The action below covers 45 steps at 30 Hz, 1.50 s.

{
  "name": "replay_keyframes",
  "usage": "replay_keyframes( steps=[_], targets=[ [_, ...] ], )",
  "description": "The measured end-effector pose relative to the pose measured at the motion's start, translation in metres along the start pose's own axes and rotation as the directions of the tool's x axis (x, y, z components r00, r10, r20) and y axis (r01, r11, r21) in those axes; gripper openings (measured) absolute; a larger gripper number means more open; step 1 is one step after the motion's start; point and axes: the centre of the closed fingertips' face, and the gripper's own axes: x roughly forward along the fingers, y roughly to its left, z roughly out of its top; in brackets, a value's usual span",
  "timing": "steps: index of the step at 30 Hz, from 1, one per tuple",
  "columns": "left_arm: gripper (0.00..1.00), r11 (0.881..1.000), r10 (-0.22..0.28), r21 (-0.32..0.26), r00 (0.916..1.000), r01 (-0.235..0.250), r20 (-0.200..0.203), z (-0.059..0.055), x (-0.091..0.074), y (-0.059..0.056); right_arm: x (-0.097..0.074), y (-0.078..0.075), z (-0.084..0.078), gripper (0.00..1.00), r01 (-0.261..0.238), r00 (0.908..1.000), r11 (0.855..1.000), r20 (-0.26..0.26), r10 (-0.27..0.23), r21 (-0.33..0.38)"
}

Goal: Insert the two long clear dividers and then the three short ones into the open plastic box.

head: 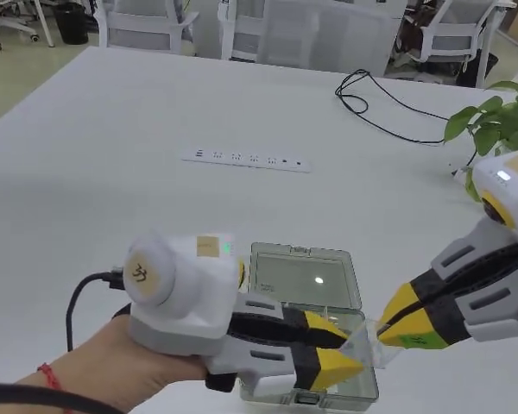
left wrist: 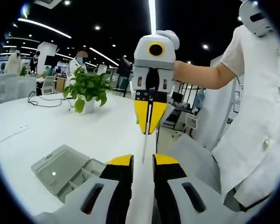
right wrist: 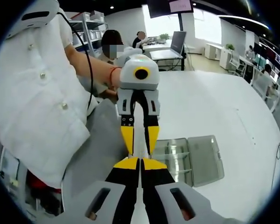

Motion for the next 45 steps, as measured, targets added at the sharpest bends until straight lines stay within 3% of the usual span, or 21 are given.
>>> replay_keyframes(
  steps=[15,22,32,38,45],
  targets=[
    [0.48,0.991,0.131,-0.019,0.9911,-0.131,-0.028,-0.017,-0.028,0.028,-0.002,-0.023,-0.014,0.03,0.097,0.9943,0.995,-0.044,-0.097,0.003],
    [0.68,0.987,0.157,-0.019,0.9865,-0.158,-0.046,-0.026,-0.037,0.036,0.002,-0.036,-0.028,0.03,0.137,0.9867,0.991,-0.088,-0.136,0.0],
    [0.84,0.981,0.192,-0.007,0.9761,-0.194,-0.101,-0.044,-0.049,0.047,0.014,-0.049,-0.044,0.03,0.161,0.9783,0.987,-0.132,-0.16,0.002],
    [0.91,0.979,0.201,-0.012,0.9725,-0.204,-0.118,-0.051,-0.053,0.048,0.026,-0.062,-0.062,0.03,0.165,0.973,0.986,-0.162,-0.164,-0.007],
    [0.99,0.978,0.203,-0.017,0.9699,-0.207,-0.134,-0.059,-0.056,0.047,0.037,-0.068,-0.071,0.03,0.162,0.9672,0.986,-0.194,-0.164,-0.026]
  ],
)
